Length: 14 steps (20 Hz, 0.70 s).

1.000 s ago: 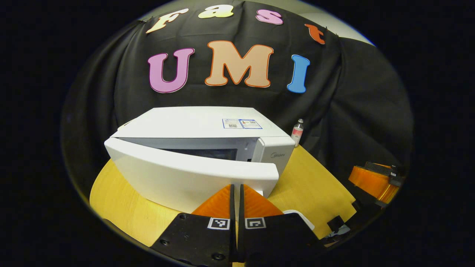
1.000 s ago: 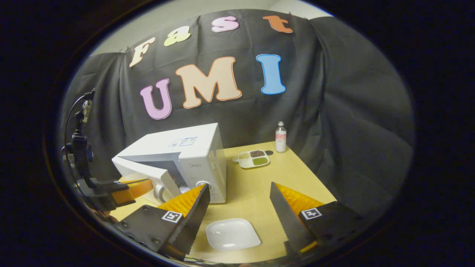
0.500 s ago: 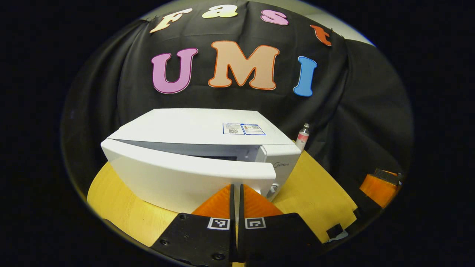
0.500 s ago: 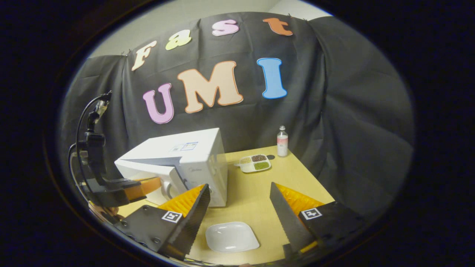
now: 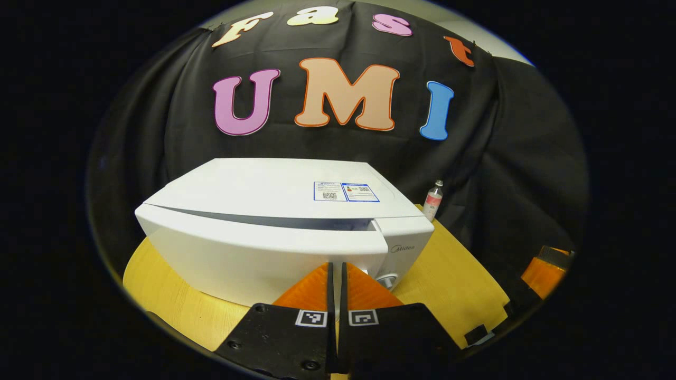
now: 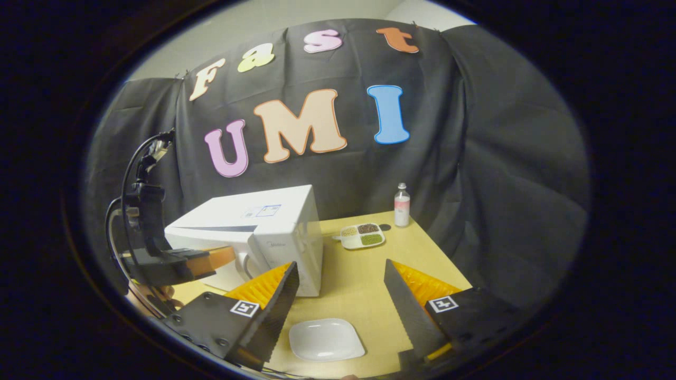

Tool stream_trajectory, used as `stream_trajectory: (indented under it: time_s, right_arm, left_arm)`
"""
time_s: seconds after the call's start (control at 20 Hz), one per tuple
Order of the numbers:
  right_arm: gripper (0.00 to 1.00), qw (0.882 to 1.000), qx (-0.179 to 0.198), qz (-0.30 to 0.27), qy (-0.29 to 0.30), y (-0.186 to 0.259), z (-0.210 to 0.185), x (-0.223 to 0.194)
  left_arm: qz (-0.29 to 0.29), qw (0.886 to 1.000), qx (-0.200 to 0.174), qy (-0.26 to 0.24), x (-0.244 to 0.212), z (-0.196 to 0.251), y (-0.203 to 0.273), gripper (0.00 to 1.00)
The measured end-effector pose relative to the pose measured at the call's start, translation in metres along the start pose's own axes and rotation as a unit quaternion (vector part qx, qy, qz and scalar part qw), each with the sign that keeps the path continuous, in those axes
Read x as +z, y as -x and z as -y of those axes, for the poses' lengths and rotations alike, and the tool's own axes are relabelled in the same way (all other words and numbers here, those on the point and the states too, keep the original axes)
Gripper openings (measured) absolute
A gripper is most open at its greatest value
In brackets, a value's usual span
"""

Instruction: Open the microwave oven with the left hand, put the food in, and close the microwave oven.

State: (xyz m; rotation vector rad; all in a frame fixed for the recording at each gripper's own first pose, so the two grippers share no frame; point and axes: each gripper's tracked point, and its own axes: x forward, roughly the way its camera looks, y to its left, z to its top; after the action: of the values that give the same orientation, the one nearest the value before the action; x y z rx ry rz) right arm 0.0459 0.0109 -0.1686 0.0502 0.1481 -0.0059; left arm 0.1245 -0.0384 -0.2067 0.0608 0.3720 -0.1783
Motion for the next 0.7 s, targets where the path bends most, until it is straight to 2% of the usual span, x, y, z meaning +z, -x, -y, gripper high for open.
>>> stream_trajectory:
  time_s: [0.7]
  right_arm:
    - [0.92, 1.0, 0.001, -0.009, 0.007, -0.0033, 0.0034, -0.0032]
  left_arm:
    - [0.013, 1.0, 0.004, 0.005, 0.0076, -0.0041, -0.0106, 0.01]
